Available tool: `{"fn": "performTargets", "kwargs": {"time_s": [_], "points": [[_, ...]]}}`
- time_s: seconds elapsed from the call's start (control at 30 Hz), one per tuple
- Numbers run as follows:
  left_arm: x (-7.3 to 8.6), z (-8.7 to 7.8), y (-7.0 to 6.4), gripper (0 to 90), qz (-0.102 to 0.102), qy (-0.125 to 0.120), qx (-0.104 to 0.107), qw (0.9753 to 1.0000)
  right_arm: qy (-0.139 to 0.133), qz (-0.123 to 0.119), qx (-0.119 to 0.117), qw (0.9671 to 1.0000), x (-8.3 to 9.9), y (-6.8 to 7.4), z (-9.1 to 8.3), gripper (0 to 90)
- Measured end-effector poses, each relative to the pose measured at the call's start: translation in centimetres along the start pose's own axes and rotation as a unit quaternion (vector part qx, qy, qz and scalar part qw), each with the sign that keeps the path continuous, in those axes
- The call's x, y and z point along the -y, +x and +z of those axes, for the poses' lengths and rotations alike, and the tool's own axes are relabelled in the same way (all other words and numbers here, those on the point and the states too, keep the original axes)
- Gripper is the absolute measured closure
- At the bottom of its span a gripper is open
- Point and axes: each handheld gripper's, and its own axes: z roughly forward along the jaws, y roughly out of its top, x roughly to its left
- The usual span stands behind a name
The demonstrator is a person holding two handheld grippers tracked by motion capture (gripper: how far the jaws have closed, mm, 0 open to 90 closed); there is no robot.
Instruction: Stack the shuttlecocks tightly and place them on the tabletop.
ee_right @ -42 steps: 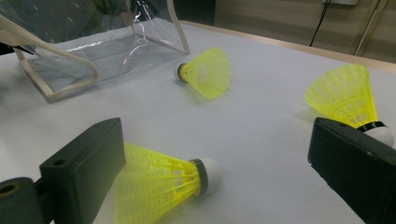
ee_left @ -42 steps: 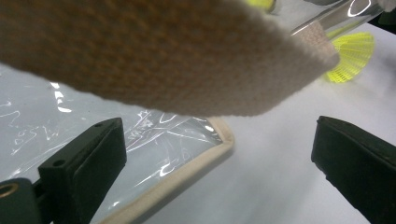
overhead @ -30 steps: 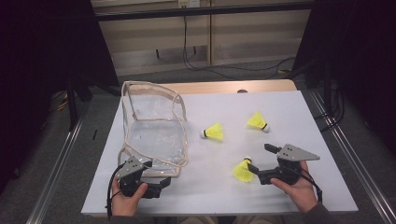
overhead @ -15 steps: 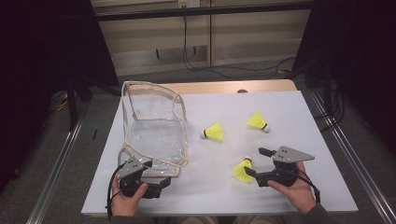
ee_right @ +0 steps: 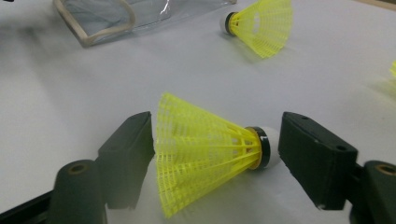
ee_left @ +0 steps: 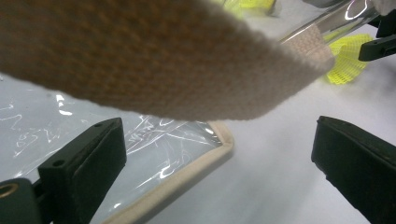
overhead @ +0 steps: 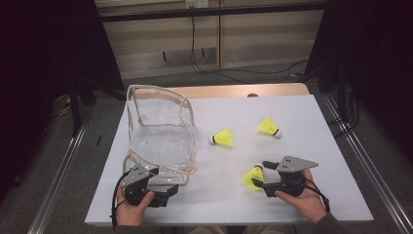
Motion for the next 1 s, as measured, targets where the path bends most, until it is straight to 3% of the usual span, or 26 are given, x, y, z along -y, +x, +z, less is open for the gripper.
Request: {"fn": "performTargets", "kwargs": {"time_s": [0.17,0.2,0.23,0.27,0.3,0.37,0.43,0.47,0.57,0.83,1.0], "points": [[0.0,0.0,0.0,3.0,-0.001,-0.001,0.0,1.0,0.005,0.002,0.008,1.0,0.1,-0.2,-0.2,47.7],[0.0,0.0,0.0,3.0,-0.002,-0.001,0.0,1.0,0.005,0.002,0.008,1.0,0.1,-0.2,-0.2,47.7],[0.0,0.0,0.0,3.0,-0.001,0.001,0.0,1.0,0.006,0.005,0.007,0.9999,0.2,-0.4,-0.3,55.0],[0.0,0.0,0.0,3.0,-0.001,0.001,0.0,1.0,0.006,0.005,0.007,0.9999,0.2,-0.4,-0.3,55.0],[0.0,0.0,0.1,3.0,-0.001,0.002,-0.001,1.0,0.005,0.008,0.008,0.9999,0.2,-0.5,-0.5,60.9],[0.0,0.0,0.0,3.0,-0.002,0.0,0.0,1.0,0.004,0.011,0.01,0.9999,0.2,-0.6,-0.6,63.9],[0.0,0.0,0.0,3.0,-0.001,0.0,0.0,1.0,0.004,0.019,0.012,0.9997,0.2,-0.9,-0.9,76.0],[0.0,0.0,0.0,3.1,-0.001,0.0,0.0,1.0,0.004,0.019,0.012,0.9997,0.2,-0.9,-0.9,76.0],[0.0,0.0,0.0,3.0,-0.001,0.0,0.0,1.0,-0.004,0.029,0.01,0.9995,0.2,-1.2,-1.2,87.2],[0.0,0.0,0.0,3.0,-0.002,-0.002,-0.001,1.0,-0.025,0.056,-0.017,0.998,-0.1,-1.7,-1.5,89.5],[0.0,0.0,0.0,3.0,-0.002,-0.002,-0.001,1.0,-0.014,0.061,-0.017,0.9979,0.1,-2.1,-1.3,89.4]]}}
